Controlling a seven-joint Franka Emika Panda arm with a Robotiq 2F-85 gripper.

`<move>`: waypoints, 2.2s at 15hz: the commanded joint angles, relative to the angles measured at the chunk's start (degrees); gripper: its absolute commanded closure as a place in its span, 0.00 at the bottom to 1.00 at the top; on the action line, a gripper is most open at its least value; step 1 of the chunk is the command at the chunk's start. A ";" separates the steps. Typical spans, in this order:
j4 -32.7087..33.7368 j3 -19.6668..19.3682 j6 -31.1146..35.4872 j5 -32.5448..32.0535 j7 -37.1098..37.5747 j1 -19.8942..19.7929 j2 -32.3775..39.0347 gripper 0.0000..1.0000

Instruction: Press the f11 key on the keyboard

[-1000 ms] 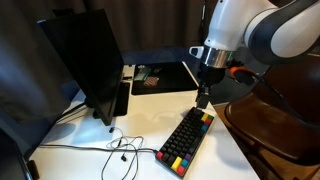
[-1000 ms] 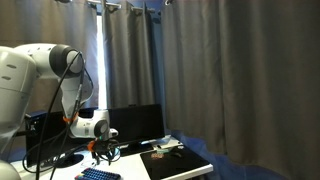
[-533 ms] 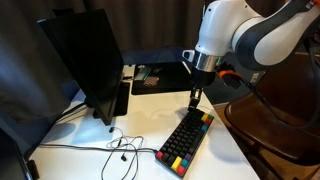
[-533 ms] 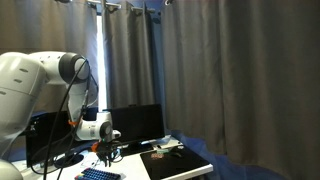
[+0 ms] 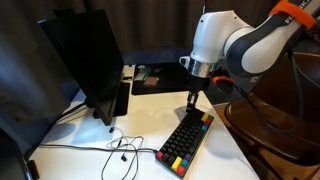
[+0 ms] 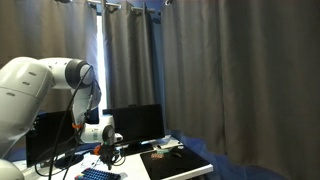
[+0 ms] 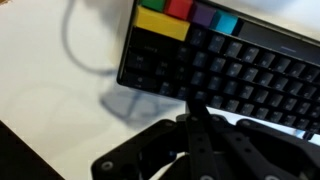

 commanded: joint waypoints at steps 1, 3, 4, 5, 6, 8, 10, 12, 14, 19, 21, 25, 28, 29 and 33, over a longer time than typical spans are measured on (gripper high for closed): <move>2.32 -1.42 0.14 -1.56 2.14 1.29 2.27 1.00; 2.86 -1.57 0.28 -1.41 1.99 1.23 2.92 1.00; 3.13 -1.68 0.37 -1.39 2.00 1.27 3.25 1.00; 3.43 -1.60 0.40 -1.19 1.84 1.19 3.63 1.00; 3.66 -1.69 0.35 -1.21 1.86 1.26 3.87 1.00; 4.16 -1.84 0.18 -1.23 1.90 1.39 4.47 1.00; 4.53 -2.04 0.05 -1.28 1.95 1.52 4.98 1.00; 4.76 -2.26 -0.06 -1.33 2.00 1.64 5.30 1.00; 5.14 -2.53 -0.15 -1.38 2.03 1.76 5.72 1.00; 5.75 -2.91 -0.44 -1.30 1.97 2.05 6.55 1.00; 5.77 -3.00 -0.57 -1.33 2.00 2.11 6.55 1.00; 5.76 -3.31 -0.98 -1.50 2.17 2.33 6.45 1.00; 5.35 -3.48 -0.91 -1.65 2.42 2.46 5.27 1.00; 5.08 -3.61 -0.94 -1.78 2.48 2.56 4.60 1.00; 4.23 -3.66 -1.45 -2.01 2.27 2.50 2.63 0.98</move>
